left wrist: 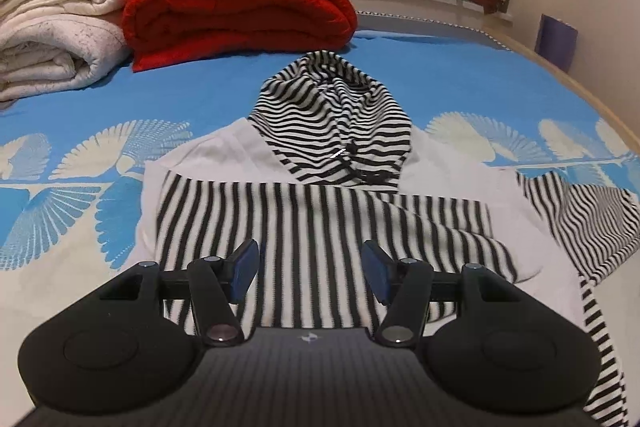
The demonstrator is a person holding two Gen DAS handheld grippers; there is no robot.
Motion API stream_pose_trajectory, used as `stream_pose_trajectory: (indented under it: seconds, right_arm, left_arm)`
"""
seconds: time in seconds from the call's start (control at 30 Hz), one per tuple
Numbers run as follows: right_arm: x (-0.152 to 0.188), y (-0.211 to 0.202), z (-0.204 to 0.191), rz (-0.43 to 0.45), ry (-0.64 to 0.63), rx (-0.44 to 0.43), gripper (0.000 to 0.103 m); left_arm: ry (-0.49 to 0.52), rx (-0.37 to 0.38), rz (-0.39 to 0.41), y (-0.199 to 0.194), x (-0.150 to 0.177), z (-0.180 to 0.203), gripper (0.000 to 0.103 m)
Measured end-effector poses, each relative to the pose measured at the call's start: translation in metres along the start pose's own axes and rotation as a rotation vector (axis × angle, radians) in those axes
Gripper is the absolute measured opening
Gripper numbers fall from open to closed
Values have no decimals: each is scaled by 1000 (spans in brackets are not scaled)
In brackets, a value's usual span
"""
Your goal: Fold small clothes
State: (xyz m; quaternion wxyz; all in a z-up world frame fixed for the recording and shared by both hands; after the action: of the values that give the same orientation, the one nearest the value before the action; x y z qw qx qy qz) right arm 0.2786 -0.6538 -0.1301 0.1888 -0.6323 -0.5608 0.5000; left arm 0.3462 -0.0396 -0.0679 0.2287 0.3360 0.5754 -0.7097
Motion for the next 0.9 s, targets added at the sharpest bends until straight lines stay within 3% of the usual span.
stream_pose_trajectory:
  seconds: [0.13,0.37,0.63,0.77,0.83,0.9]
  right_arm:
    - [-1,-16,-11,61,11,-26,1]
    - [3,-57,-66,203,-178,-101,1]
    - [21,-48,-68,144,-183,3,0]
    - [37,-66,-81,228,-242,76,0]
    - [56,-89,-112,321,-357,33,0]
    - [94,-122,-155,398,-510,-95,0]
  left_arm:
    - [-67,-2,7,1,-3,-11,62]
    - [-114,-15,1,-6,-6,-23,62]
    - [-197,-58,-47,-17,-9,-52,62]
    - [-232,-89,-52,-26,-9,-74,62]
    - [-255,-99,-42,-33,-11,-87,62]
    - [-284,-114,-28,-42,-13,-103,62]
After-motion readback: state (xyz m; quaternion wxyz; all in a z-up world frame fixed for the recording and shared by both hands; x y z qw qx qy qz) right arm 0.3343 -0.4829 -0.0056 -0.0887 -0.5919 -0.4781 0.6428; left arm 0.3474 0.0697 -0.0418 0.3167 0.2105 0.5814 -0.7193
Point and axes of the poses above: each gripper's, at about its wrist camera, not at the fingertips, and y roughly the way its jaws point, z to its right, x to its underside, the point moved 2 cm from there along y, roughly the way its jaws point, and after that the axes turned 10 degrees about x, right-handed, at the moved point
